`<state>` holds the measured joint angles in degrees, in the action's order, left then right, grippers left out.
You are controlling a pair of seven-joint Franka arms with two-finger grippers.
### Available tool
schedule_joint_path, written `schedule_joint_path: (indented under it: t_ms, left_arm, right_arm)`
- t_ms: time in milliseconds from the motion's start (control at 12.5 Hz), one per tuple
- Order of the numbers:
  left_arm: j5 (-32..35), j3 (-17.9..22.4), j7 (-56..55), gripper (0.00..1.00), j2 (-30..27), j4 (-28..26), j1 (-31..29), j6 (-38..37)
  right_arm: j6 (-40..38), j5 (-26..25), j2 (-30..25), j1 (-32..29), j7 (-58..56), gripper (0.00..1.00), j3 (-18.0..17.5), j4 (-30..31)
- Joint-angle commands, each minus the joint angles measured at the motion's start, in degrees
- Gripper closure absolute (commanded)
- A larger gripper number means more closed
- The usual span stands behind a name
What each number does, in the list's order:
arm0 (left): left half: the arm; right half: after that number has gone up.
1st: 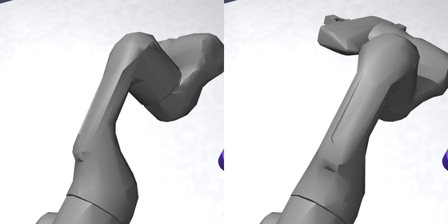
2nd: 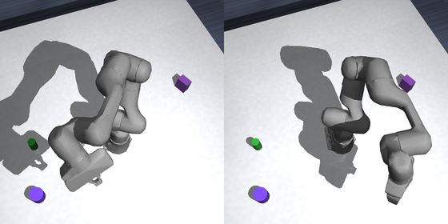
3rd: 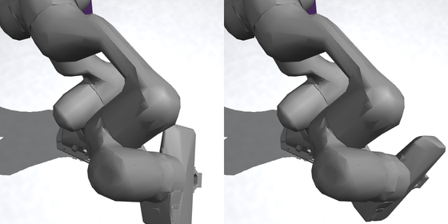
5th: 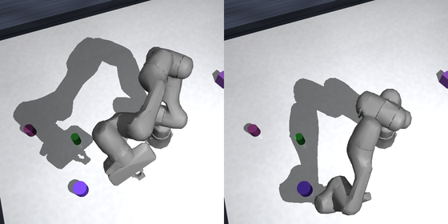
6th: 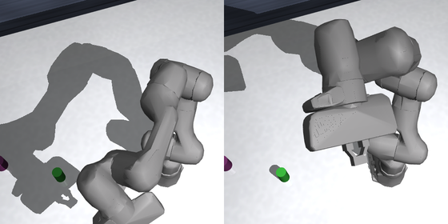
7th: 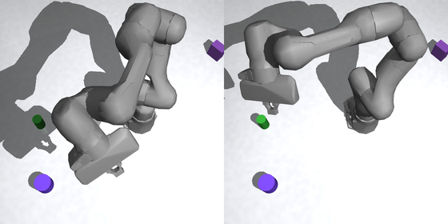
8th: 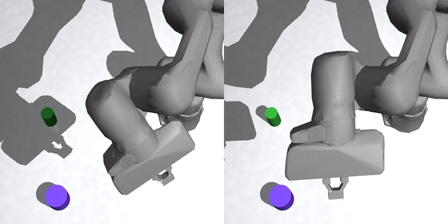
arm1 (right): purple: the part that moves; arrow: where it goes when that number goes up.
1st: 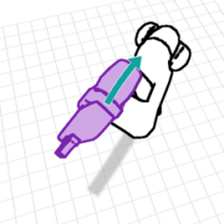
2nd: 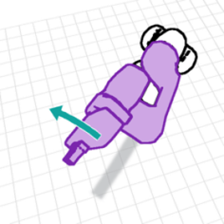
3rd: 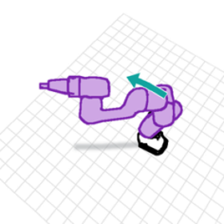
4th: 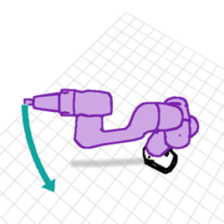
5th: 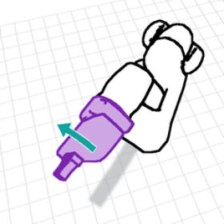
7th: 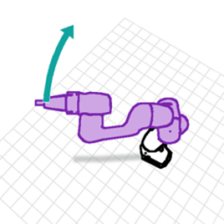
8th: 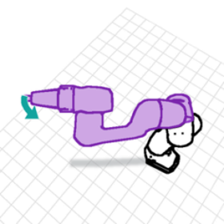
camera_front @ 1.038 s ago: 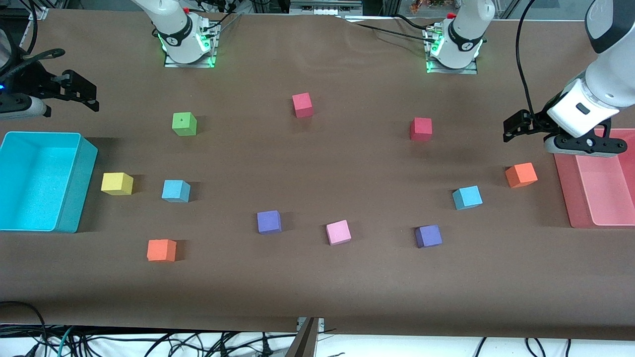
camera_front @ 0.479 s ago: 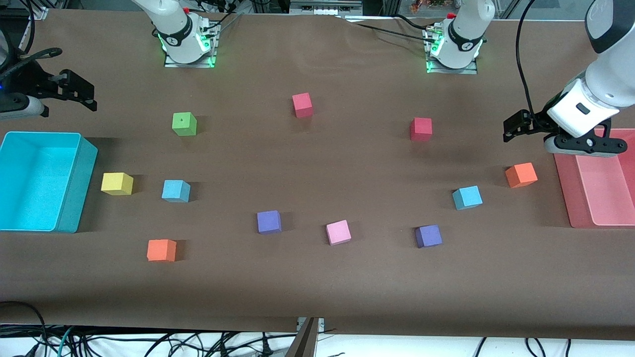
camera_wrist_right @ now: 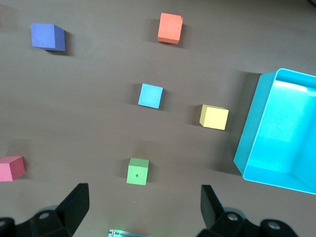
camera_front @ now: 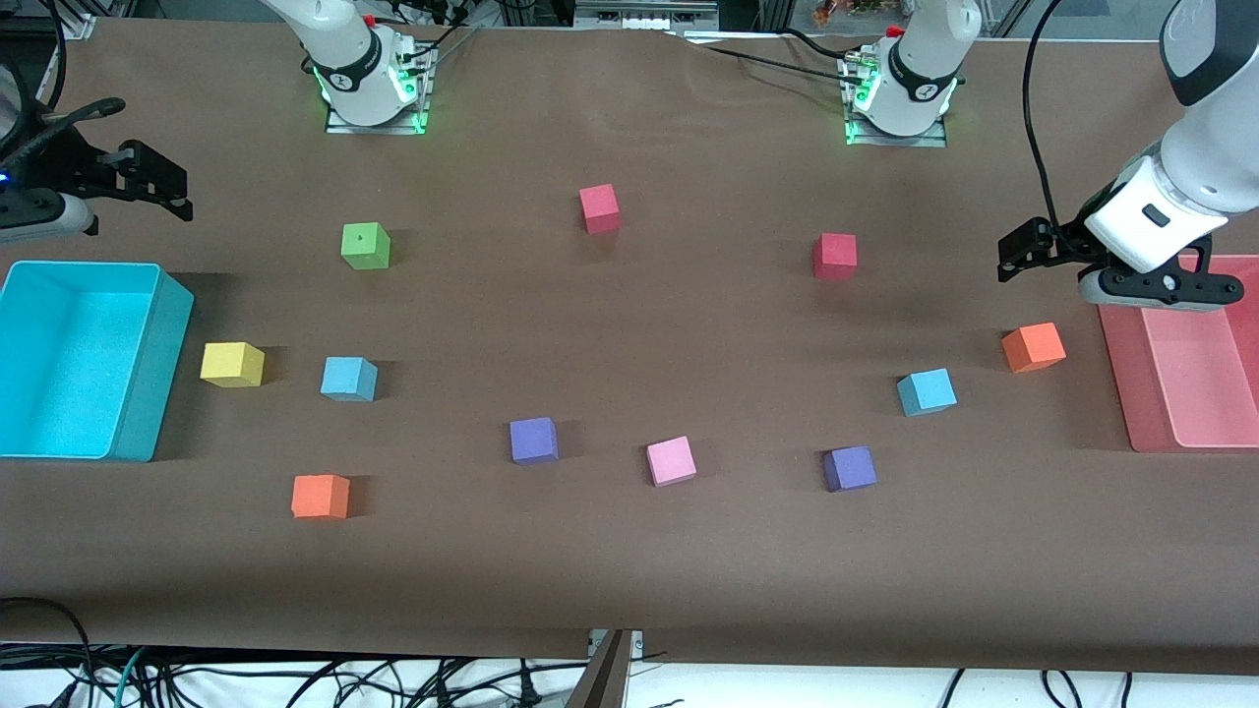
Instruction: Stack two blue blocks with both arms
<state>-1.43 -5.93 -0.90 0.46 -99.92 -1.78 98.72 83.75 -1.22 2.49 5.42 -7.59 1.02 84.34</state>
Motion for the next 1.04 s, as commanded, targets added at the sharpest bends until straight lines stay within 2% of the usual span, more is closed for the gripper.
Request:
schedule_joint_path:
  t_ms: [0, 958]
  left_arm:
    - [-0.3, -0.3, 1.3, 0.00, 0.6, 1.5, -0.6, -0.8]
    - [-0.3, -0.3, 1.3, 0.00, 0.6, 1.5, -0.6, -0.9]
  right_arm:
    - [0.5, 0.2, -1.9, -0.1, -2.4, 0.00, -0.2, 1.9]
    - [0.7, 3.2, -1.5, -0.1, -3.7, 0.00, -0.2, 1.7]
